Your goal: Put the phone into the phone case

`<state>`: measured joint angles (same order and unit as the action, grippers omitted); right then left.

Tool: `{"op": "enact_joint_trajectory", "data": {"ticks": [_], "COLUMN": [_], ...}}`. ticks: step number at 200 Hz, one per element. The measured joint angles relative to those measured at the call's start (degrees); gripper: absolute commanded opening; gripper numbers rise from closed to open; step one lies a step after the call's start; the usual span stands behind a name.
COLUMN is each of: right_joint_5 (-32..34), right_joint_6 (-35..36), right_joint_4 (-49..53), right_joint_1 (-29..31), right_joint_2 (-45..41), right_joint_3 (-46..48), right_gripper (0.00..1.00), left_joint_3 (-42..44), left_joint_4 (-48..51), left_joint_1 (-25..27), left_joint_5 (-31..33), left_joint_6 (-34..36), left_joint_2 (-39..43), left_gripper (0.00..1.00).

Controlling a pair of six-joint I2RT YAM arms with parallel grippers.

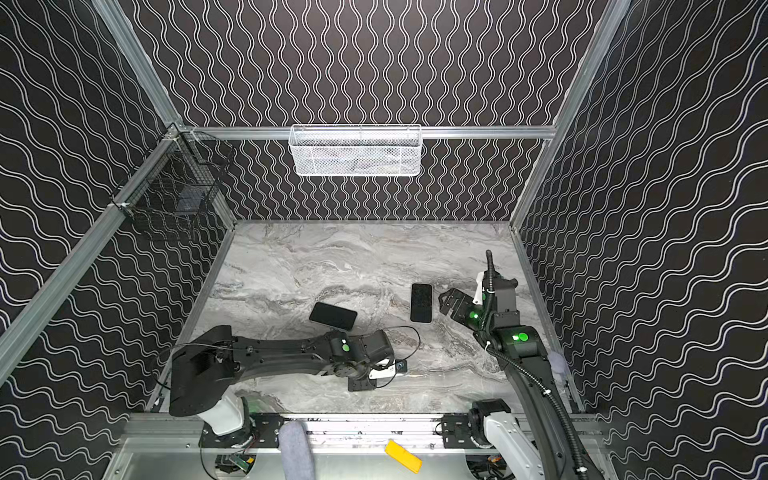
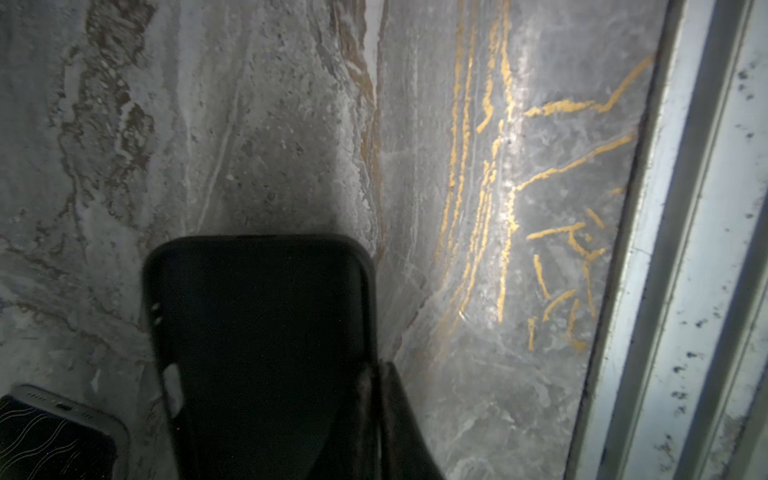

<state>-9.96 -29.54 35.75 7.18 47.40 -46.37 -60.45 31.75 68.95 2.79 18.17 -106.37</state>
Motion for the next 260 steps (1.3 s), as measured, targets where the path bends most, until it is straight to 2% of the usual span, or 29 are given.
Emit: {"op": "enact_joint_trajectory", "data": {"ticks": [15, 28, 63, 84, 102, 121, 139, 158, 187, 209, 228, 260], "right_joint_5": [0.0, 0.0, 0.0, -1.6, -2.8, -1.8, 1.1, 3.2, 7.7, 9.6, 11.1, 12.9], "right_joint_6": [0.0, 0.2, 1.1, 2.3, 3.5, 3.7, 3.1, 1.2, -3.1, -6.4, -9.3, -13.6], "right_joint_4": [0.0, 0.4, 0.8, 0.8, 0.7, 1.1, 1.3, 1.2, 1.3, 1.3, 1.2, 1.2], "right_joint_1": [0.0, 0.0, 0.0, 0.1, 1.8, 8.0, 18.2, 27.3, 37.9, 44.2, 48.5, 51.7], "right_joint_2": [0.0, 0.0, 0.5, 1.2, 2.3, 4.7, 9.0, 15.1, 22.2, 26.9, 31.3, 37.3], "right_joint_3": [-0.2, -0.4, -1.3, -2.2, -1.8, -0.4, -0.1, 0.0, 0.0, -0.4, -1.8, -3.7], "right_gripper": [1.0, 1.0, 0.99, 0.97, 0.93, 0.92, 0.88, 0.82, 0.79, 0.73, 0.66, 0.55], "left_joint_3": [0.0, 0.0, 0.9, 0.0, -2.1, -3.3, -2.1, 3.0, 13.0, 16.0, 16.2, 16.2], "left_joint_4": [-0.2, -0.2, -1.3, -0.8, -0.1, 2.6, 5.9, 8.7, 9.9, 9.9, 10.0, 9.8], "left_joint_1": [-0.5, -1.1, -6.4, -11.2, -15.9, -20.3, -23.7, -28.0, -34.0, -34.8, -35.2, -35.4], "left_joint_5": [0.5, 1.5, 4.0, 6.0, 5.8, 3.1, -0.1, -4.1, -10.8, -13.8, -13.6, -13.5], "left_joint_6": [-0.1, -0.1, -2.1, -7.8, -15.8, -25.0, -33.7, -42.1, -52.7, -56.0, -57.0, -57.0], "left_joint_2": [0.5, 2.2, 11.9, 19.3, 24.7, 27.9, 29.7, 32.3, 37.6, 40.6, 41.6, 41.9], "left_gripper": [0.43, 0.53, 0.67, 0.65, 0.63, 0.64, 0.64, 0.75, 0.78, 0.78, 0.78, 0.78]}}
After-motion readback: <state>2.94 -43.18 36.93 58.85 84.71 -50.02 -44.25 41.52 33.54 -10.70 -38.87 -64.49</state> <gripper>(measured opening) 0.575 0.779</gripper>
